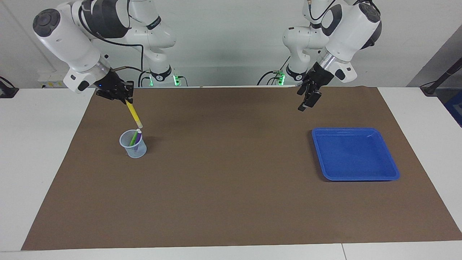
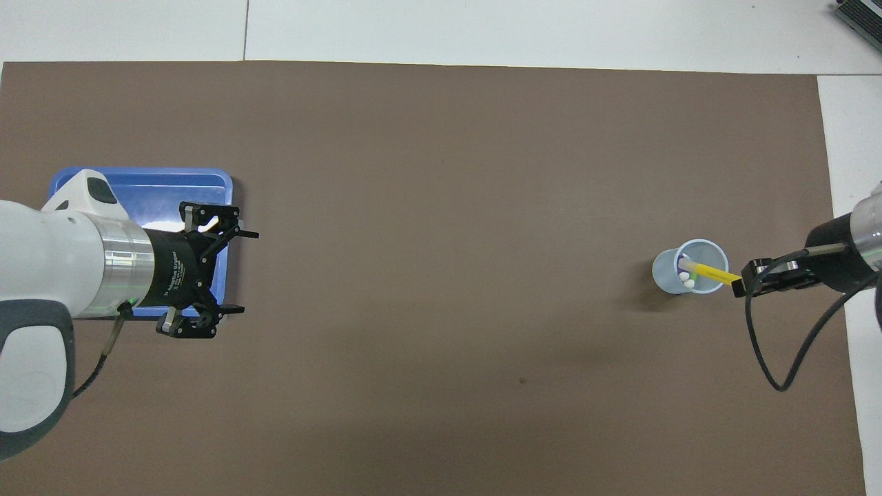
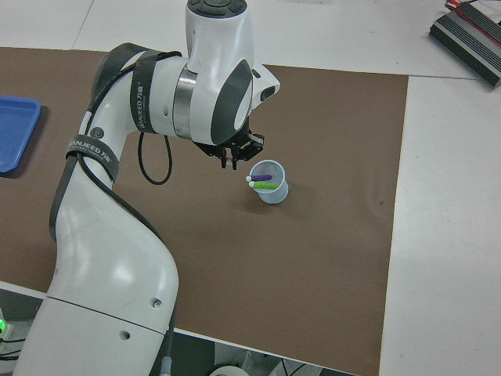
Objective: Right arm passes pens to left for tray arrangement
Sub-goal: 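Lift the yellow pen out while the left gripper moves toward it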
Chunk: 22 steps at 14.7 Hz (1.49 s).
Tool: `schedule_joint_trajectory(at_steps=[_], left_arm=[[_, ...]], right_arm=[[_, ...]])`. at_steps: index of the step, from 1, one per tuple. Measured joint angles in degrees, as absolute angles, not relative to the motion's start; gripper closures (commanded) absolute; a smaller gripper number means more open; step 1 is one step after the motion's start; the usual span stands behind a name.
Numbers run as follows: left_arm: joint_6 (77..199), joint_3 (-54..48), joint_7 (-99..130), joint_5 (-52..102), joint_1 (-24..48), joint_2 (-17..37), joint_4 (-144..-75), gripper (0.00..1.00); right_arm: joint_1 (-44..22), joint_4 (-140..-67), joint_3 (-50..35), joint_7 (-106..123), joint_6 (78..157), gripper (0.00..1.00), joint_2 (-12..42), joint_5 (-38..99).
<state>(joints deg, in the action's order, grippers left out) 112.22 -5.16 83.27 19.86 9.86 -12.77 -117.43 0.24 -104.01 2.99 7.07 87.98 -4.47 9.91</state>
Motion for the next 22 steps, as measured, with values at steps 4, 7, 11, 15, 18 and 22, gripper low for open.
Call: schedule_joint_trajectory(at_steps=[4, 7, 11, 15, 18, 22], left_arm=[[113.72, -5.15, 85.37, 21.34, 10.18, -12.77, -118.09, 0.00], [113.82, -5.18, 86.83, 22.62, 10.29, -12.77, -118.09, 0.00], [114.24, -5.35, 89.36, 24.40, 15.69, -12.79, -118.03, 0.00], [115.24, -5.50, 90.89, 26.76, 19.60, -12.79, -118.06, 0.00], [123.48, -5.45, 94.99, 28.20, 23.63, -12.59, -118.86, 0.00], [132.57, -5.61, 101.60, 28.22, 30.07, -10.87, -120.21, 0.00]], right_arm=[[0.23, -104.01, 2.96, 7.56, 85.46, 1.00, -4.47, 17.44], [0.17, -104.02, 2.89, 8.15, 85.15, 1.00, -4.47, 21.66], [0.08, -104.03, 2.05, 8.27, 85.09, 1.00, -4.47, 26.30], [0.00, -104.17, -0.17, 8.30, 85.08, 1.00, -4.48, 31.60], [-0.14, -104.36, -1.12, 8.30, 85.10, 1.00, -4.50, 35.93], [-0.27, -105.56, -2.37, 9.26, 86.51, 1.00, -4.98, 41.50]])
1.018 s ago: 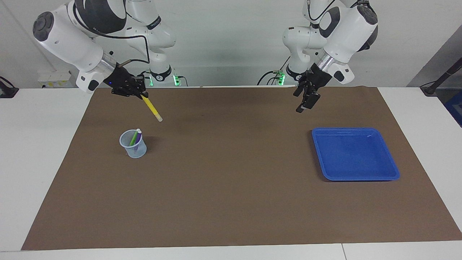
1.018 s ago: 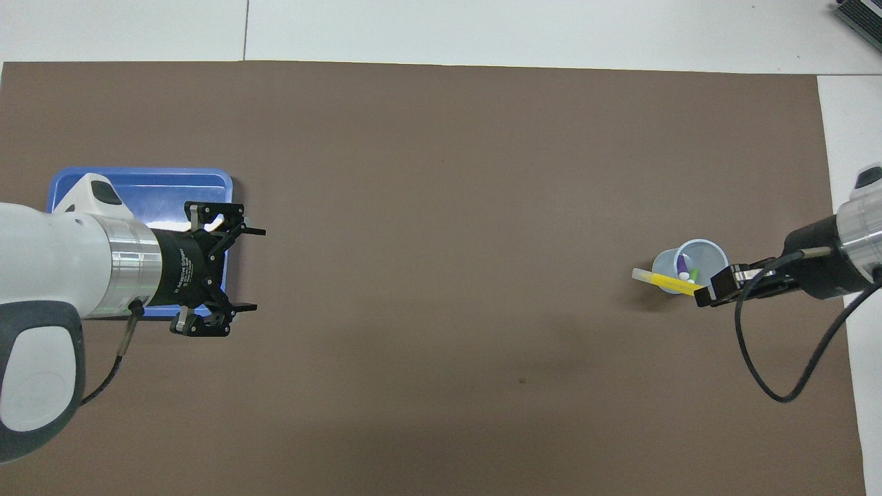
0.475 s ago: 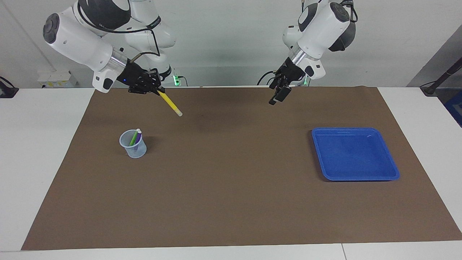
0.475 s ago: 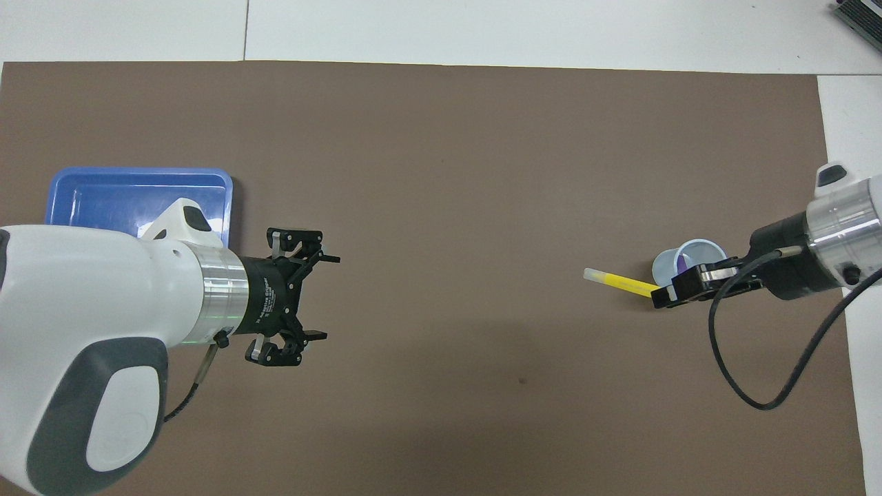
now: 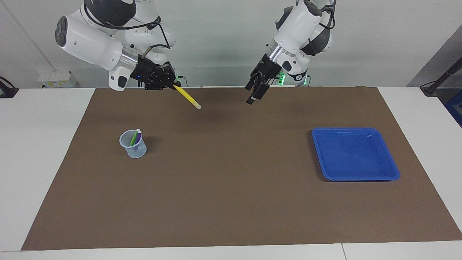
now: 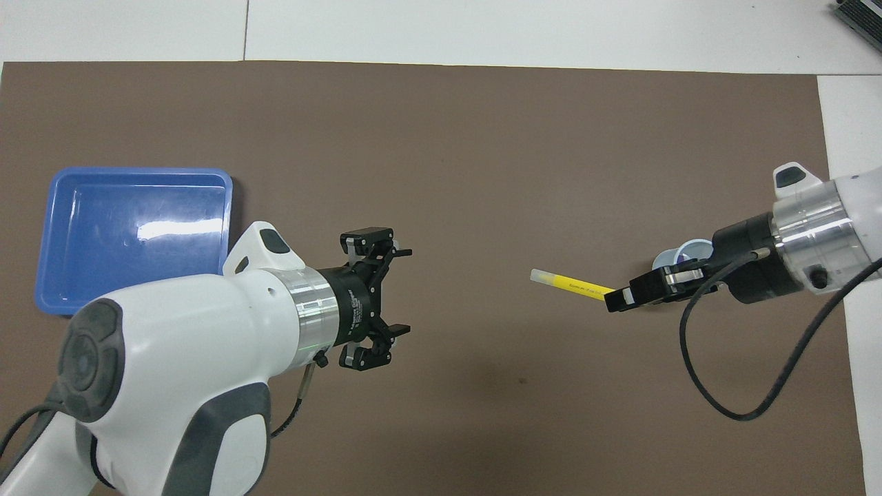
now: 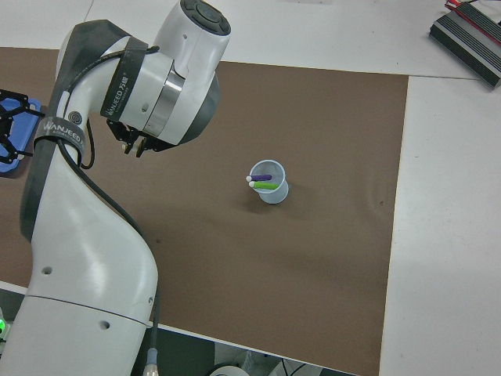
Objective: Right arm passes pens to left for tray arrangement
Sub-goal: 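Lift the yellow pen out while the left gripper moves toward it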
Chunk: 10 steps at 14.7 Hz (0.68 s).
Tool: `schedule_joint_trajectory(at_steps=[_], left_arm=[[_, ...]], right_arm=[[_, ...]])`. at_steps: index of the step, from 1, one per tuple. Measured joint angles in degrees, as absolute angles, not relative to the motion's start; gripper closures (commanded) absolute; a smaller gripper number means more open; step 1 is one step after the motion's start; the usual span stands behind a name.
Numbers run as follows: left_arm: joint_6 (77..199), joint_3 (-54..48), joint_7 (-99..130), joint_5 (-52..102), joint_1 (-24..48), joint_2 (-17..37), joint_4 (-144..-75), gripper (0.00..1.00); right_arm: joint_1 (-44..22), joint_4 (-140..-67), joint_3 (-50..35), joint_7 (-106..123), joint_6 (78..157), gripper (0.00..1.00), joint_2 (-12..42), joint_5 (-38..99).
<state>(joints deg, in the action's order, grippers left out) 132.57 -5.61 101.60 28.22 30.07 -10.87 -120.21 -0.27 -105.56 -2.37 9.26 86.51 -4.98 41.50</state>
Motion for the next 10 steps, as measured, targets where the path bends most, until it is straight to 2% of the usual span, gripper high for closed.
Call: schedule_joint_trajectory(at_steps=[5, 10], left_arm=[[139.02, -5.54, 109.13, 28.27, 34.51, -9.45, -120.19, 0.00], [139.88, -5.69, 112.75, 28.27, 38.62, -9.38, -119.43, 0.01]], right_arm=[[-4.20, -108.67, -3.10, 9.85, 91.66, 1.00, -6.43, 46.54], [-6.16, -110.65, -3.18, 9.86, 94.52, 1.00, -7.79, 49.93]])
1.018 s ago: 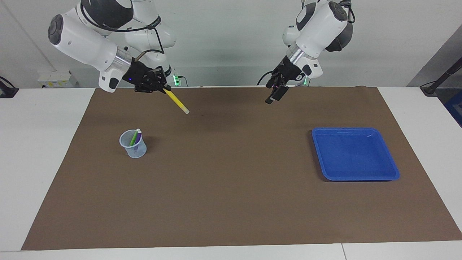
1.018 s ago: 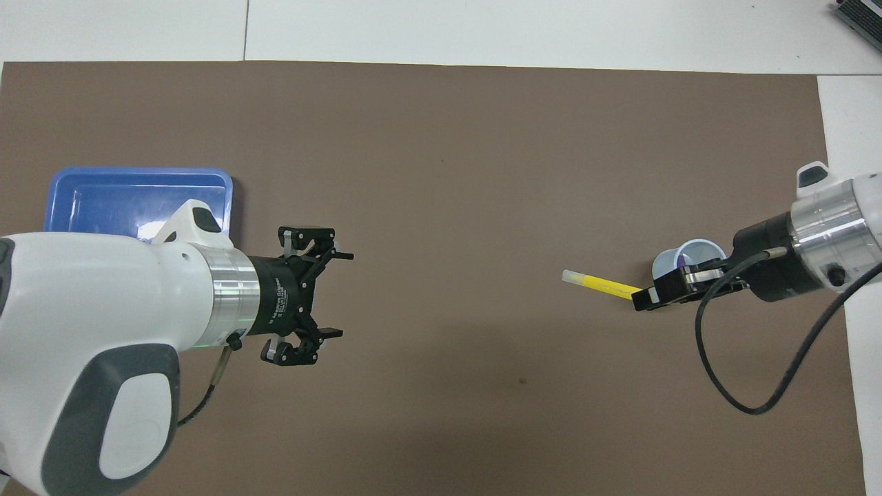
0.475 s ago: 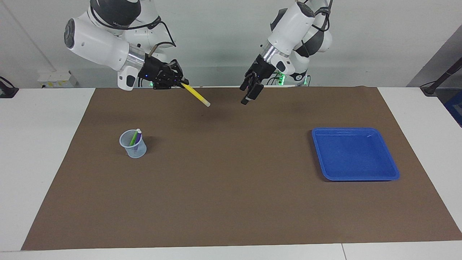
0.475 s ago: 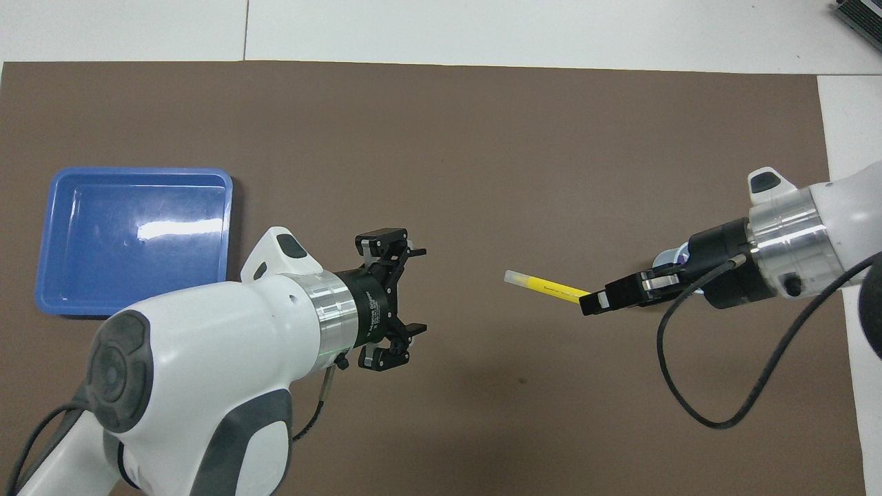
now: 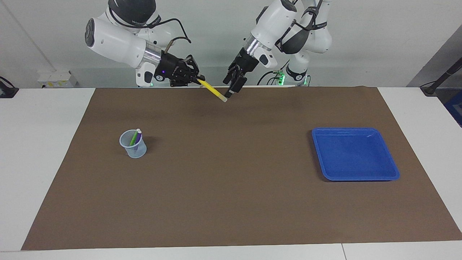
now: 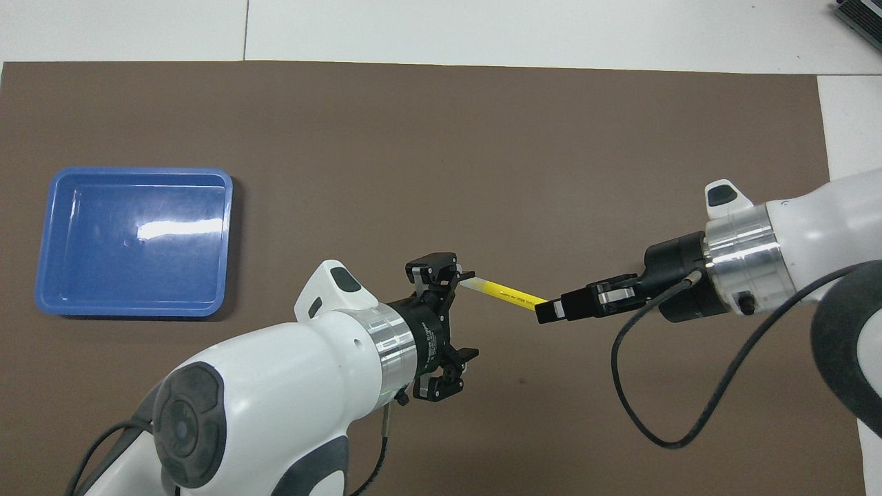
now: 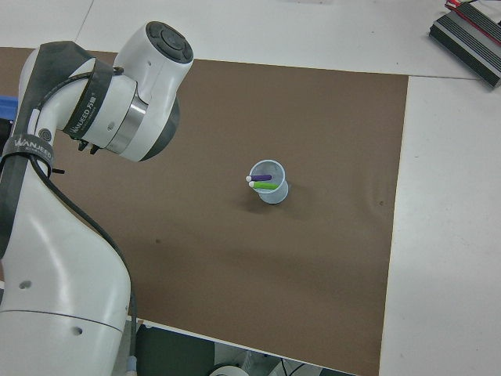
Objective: Right arm passes pens to left for tray arrangement
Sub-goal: 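Lift the yellow pen out while the left gripper moves toward it, then close the left gripper on the yellow pen beside the right gripper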
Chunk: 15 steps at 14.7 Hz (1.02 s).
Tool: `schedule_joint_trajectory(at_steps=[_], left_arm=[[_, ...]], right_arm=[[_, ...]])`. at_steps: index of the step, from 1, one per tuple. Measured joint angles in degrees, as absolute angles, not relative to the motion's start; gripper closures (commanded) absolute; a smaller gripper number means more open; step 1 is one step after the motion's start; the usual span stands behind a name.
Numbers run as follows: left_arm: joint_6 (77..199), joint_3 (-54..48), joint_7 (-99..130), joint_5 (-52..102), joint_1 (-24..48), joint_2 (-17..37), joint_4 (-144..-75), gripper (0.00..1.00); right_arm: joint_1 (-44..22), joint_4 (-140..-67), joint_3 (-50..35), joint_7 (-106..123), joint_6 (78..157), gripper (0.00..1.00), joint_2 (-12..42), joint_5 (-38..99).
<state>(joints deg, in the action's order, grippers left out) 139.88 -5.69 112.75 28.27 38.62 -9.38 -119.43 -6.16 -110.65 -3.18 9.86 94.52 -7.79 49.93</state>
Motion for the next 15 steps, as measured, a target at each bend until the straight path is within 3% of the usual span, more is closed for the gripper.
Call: schedule_joint_trajectory(at_steps=[5, 15], left_arm=[[139.94, -7.55, 116.33, 28.20, 38.80, -9.08, -118.09, 0.09], [144.06, -7.99, 119.39, 26.85, 38.80, -5.80, -116.18, 0.13]], right_arm=[[-6.48, -110.97, -3.18, 9.90, 94.95, 1.00, -7.88, 51.12], [-9.19, -111.10, -3.18, 9.92, 95.75, 1.00, -7.93, 51.16]])
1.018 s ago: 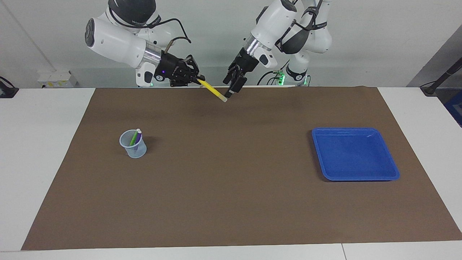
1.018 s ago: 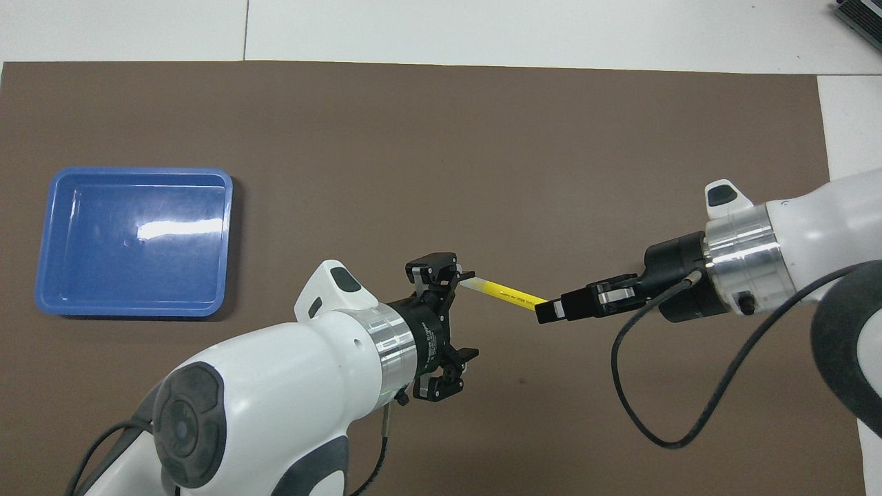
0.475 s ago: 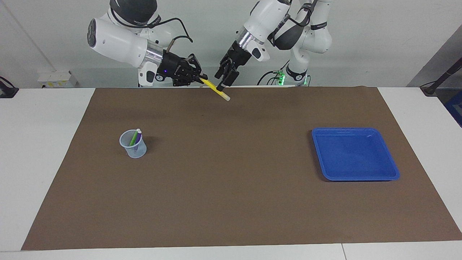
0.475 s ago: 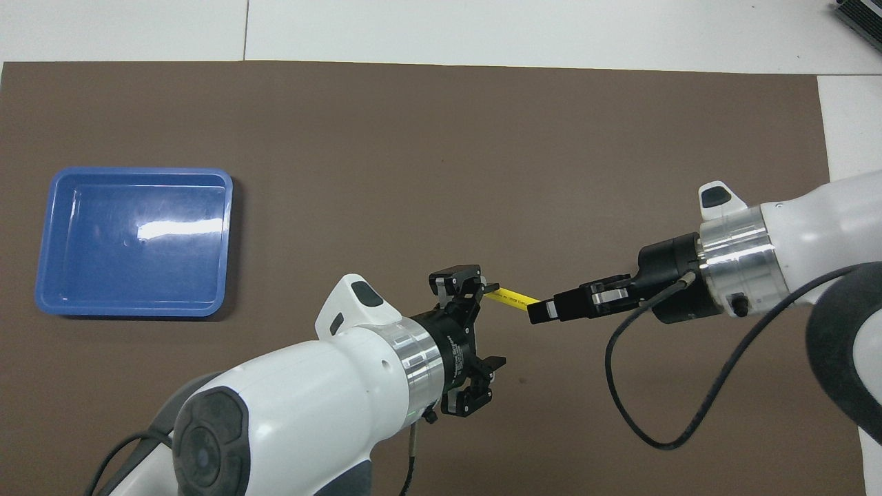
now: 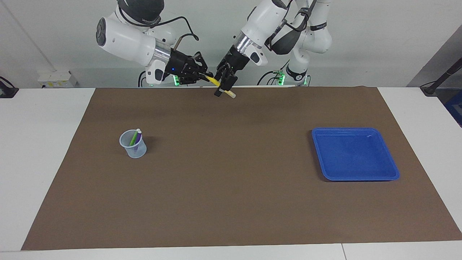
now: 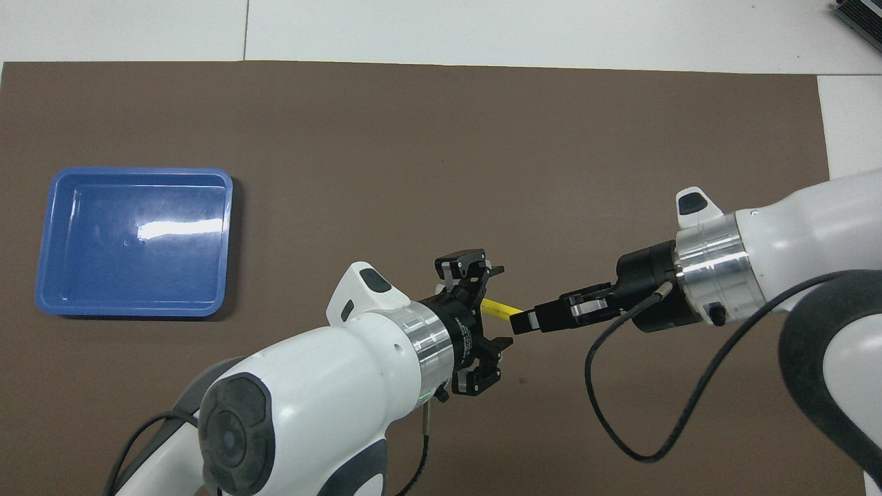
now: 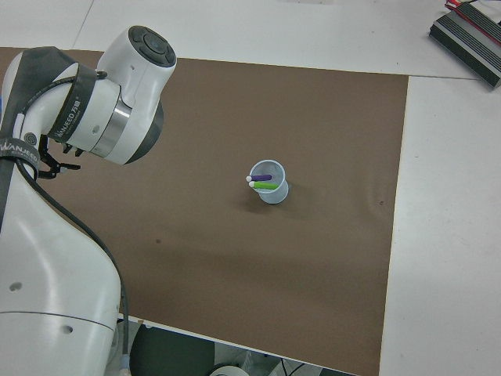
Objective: Right arm passes pens to left for tray arrangement
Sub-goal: 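Close the left gripper on the yellow pen beside the right gripper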
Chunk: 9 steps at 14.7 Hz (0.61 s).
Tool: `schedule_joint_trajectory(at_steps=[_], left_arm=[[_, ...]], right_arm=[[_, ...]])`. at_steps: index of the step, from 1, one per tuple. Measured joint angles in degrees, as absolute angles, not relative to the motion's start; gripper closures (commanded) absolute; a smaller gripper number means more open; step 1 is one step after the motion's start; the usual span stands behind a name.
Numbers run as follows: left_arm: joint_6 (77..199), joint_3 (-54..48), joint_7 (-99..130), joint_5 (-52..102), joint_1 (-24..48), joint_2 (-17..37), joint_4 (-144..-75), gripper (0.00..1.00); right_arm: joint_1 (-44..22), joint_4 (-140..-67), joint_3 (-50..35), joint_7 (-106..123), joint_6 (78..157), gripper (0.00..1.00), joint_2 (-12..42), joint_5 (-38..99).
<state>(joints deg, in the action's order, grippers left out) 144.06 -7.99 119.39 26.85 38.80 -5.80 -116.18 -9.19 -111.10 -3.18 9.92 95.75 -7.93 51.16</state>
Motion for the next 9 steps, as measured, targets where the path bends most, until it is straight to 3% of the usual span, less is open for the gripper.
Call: schedule_joint_trajectory(at_steps=[4, 9], left_arm=[[135.18, -7.80, 119.89, 24.13, 38.68, -5.13, -112.10, 0.13], [133.02, -7.71, 120.11, 23.16, 38.65, -4.44, -110.40, 0.23]], right_arm=[[-9.19, -111.10, -3.17, 9.93, 95.75, 1.00, -7.93, 51.16], [-9.19, -111.10, -3.17, 10.03, 95.78, 1.00, -7.93, 51.21]])
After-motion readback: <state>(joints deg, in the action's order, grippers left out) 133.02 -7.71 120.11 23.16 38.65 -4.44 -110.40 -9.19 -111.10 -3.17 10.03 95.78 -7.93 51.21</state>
